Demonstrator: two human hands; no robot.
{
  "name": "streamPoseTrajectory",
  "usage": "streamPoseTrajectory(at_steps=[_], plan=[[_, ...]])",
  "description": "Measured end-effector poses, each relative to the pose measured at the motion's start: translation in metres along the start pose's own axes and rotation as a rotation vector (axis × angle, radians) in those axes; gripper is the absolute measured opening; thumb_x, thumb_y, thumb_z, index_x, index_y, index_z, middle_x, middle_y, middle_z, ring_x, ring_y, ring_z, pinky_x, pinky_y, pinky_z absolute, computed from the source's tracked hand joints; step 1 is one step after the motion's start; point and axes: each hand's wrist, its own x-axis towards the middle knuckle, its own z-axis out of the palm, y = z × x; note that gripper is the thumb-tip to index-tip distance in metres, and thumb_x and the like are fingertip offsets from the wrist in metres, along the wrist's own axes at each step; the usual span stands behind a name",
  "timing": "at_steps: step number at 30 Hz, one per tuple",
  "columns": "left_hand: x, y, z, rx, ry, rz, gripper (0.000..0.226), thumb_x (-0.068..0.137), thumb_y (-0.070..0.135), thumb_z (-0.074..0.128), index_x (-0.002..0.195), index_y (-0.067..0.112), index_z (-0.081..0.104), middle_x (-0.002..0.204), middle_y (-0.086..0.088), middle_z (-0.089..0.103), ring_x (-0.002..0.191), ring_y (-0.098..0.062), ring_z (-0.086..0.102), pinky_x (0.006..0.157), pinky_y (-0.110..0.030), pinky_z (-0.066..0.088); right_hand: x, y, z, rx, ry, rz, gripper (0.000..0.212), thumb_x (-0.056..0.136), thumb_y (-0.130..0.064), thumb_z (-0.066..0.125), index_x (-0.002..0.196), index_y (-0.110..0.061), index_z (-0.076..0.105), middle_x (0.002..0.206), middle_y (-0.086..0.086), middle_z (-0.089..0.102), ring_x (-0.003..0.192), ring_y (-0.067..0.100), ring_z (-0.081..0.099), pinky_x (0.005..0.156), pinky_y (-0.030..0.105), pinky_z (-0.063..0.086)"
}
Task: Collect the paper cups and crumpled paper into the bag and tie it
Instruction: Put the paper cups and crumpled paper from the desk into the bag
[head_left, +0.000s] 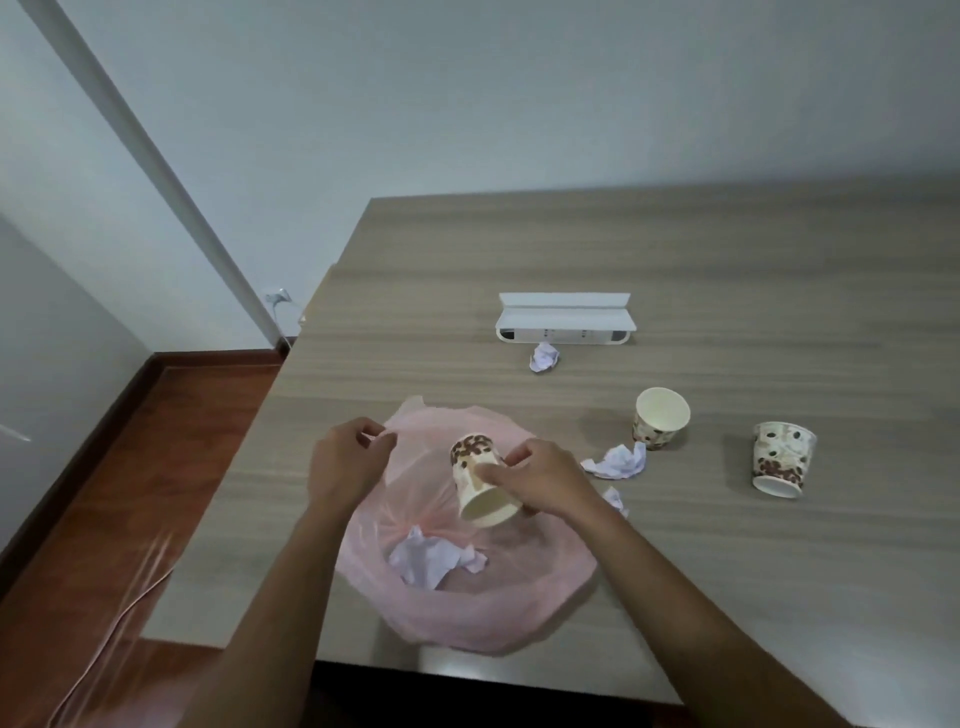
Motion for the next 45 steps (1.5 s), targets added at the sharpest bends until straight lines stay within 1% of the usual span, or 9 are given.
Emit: streamPoseTrajectory(at_steps=[5, 10, 16, 20, 24, 30, 32, 40, 45], plan=[[-0.013, 0.004, 0.011, 0.001, 0.082, -0.087, 0.01, 0.086, 0.026, 0.062, 0.084, 0.019, 0.069, 0.073, -0.001, 0.066, 0.069, -0.027, 0.063, 0.068, -0.034, 0.053, 0.011, 0.013, 0.016, -0.091, -0.154, -0.169, 0.051, 0.088, -0.055, 0.057, 0.123, -0.018, 0.063, 0.121, -0.001, 0.067, 0.113, 0.016, 0.061, 0.092, 0.028, 0.046], [-0.031, 0.033, 0.012, -0.01, 0.197, -0.157, 0.015, 0.088, 0.027, 0.057, 0.083, 0.017, 0.067, 0.073, -0.004, 0.066, 0.068, -0.028, 0.061, 0.066, -0.033, 0.048, 0.018, 0.032, -0.029, 0.126, 0.024, -0.325, 0.012, 0.086, -0.031, 0.067, 0.092, -0.022, 0.073, 0.084, -0.011, 0.071, 0.071, -0.013, 0.058, 0.067, 0.002, 0.04], [-0.07, 0.078, 0.022, -0.02, 0.293, -0.181, 0.014, 0.089, 0.025, 0.058, 0.083, 0.015, 0.066, 0.071, 0.001, 0.061, 0.071, -0.021, 0.055, 0.066, -0.028, 0.034, 0.056, 0.057, -0.089, 0.223, 0.294, -0.304, 0.012, 0.083, -0.025, 0.062, 0.088, -0.019, 0.07, 0.082, -0.009, 0.067, 0.08, 0.009, 0.061, 0.072, 0.025, 0.046], [-0.1, 0.1, 0.025, -0.031, 0.359, -0.204, 0.015, 0.088, 0.023, 0.057, 0.078, 0.016, 0.065, 0.066, 0.003, 0.06, 0.064, -0.016, 0.053, 0.055, -0.024, 0.036, 0.099, 0.063, -0.092, 0.018, 0.164, -0.334, 0.027, 0.08, -0.029, 0.061, 0.106, -0.024, 0.067, 0.11, 0.002, 0.065, 0.108, 0.025, 0.057, 0.092, 0.034, 0.045], [-0.121, 0.127, 0.026, -0.05, 0.425, -0.163, 0.015, 0.087, 0.021, 0.057, 0.076, 0.016, 0.066, 0.063, 0.004, 0.061, 0.06, -0.004, 0.053, 0.054, -0.019, 0.037, 0.129, 0.048, -0.094, -0.128, 0.091, -0.421, 0.027, 0.07, -0.036, 0.052, 0.097, -0.035, 0.056, 0.105, 0.003, 0.061, 0.095, 0.031, 0.055, 0.082, 0.035, 0.047], [-0.134, 0.146, 0.026, -0.078, 0.437, -0.08, 0.016, 0.085, 0.02, 0.058, 0.073, 0.016, 0.067, 0.064, -0.003, 0.065, 0.061, -0.015, 0.057, 0.057, -0.029, 0.041, 0.156, 0.019, -0.109, -0.429, 0.086, -0.469, 0.033, 0.08, -0.02, 0.058, 0.113, -0.026, 0.059, 0.131, 0.006, 0.051, 0.115, 0.035, 0.052, 0.094, 0.043, 0.046], [-0.131, 0.149, 0.026, -0.088, 0.431, -0.061, 0.016, 0.085, 0.02, 0.059, 0.072, 0.016, 0.067, 0.064, -0.004, 0.065, 0.061, -0.017, 0.058, 0.057, -0.029, 0.041, 0.165, 0.022, -0.113, -0.472, 0.043, -0.462, 0.026, 0.079, -0.018, 0.058, 0.103, -0.028, 0.061, 0.133, 0.005, 0.049, 0.118, 0.035, 0.049, 0.097, 0.041, 0.044], [-0.098, 0.156, 0.04, -0.113, 0.357, -0.026, 0.017, 0.086, 0.021, 0.059, 0.076, 0.014, 0.069, 0.066, -0.003, 0.067, 0.064, -0.017, 0.06, 0.058, -0.028, 0.042, 0.159, 0.059, -0.127, -0.354, 0.143, -0.432, 0.026, 0.081, -0.01, 0.063, 0.104, -0.02, 0.068, 0.114, 0.009, 0.057, 0.105, 0.028, 0.054, 0.093, 0.034, 0.042], [-0.073, 0.135, 0.053, -0.138, 0.264, -0.106, 0.017, 0.088, 0.02, 0.057, 0.078, 0.012, 0.067, 0.066, 0.0, 0.064, 0.061, -0.012, 0.056, 0.055, -0.023, 0.039, 0.139, 0.072, -0.13, -0.012, 0.104, -0.317, 0.02, 0.084, -0.015, 0.07, 0.105, -0.016, 0.069, 0.107, 0.006, 0.068, 0.081, 0.012, 0.059, 0.062, 0.016, 0.041]])
